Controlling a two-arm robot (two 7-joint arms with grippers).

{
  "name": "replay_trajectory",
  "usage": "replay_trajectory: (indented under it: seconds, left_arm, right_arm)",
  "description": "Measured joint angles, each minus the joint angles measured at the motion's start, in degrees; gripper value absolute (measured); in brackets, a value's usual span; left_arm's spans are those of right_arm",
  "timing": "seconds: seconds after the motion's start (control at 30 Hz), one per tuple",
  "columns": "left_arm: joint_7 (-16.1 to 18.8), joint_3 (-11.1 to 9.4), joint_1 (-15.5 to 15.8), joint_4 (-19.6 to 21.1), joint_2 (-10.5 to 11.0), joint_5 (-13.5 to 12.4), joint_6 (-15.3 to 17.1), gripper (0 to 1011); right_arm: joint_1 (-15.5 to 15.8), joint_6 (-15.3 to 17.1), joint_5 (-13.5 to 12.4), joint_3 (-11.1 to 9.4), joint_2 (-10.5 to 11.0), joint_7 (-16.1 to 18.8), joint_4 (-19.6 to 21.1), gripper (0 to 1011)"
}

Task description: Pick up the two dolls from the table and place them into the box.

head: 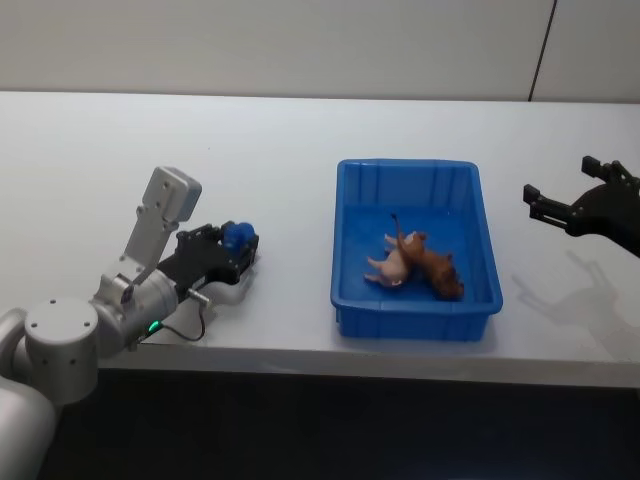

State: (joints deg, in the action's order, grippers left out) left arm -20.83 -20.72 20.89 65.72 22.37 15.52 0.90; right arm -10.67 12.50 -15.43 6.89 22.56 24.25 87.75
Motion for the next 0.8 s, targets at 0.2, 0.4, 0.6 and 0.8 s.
replay_trajectory:
  seconds: [0.2, 0.4, 0.6, 0.8]
  left_arm:
    - [0.0, 0.2, 0.7, 1.6, -0.2, -0.7, -0.3, 367]
    - [-0.2, 0.2, 2.0, 4.1, -0.8, -1.7, -0.9, 330]
    - [-1.1, -0.3, 3.8, 6.3, -2.2, -2.5, -1.6, 290]
    - [-2.4, -1.6, 5.7, 7.4, -4.5, -2.7, -2.5, 259]
  right_arm:
    - [0.0, 0.0, 0.0, 0.0, 0.0, 0.0, 0.0, 1001]
    - [0.0, 0.0, 0.0, 0.0, 0.0, 0.0, 0.0, 1001]
    - [0.0, 0.0, 0.0, 0.0, 0.0, 0.0, 0.0, 1001]
    - [0.0, 0.0, 0.0, 0.0, 0.0, 0.0, 0.0, 1001]
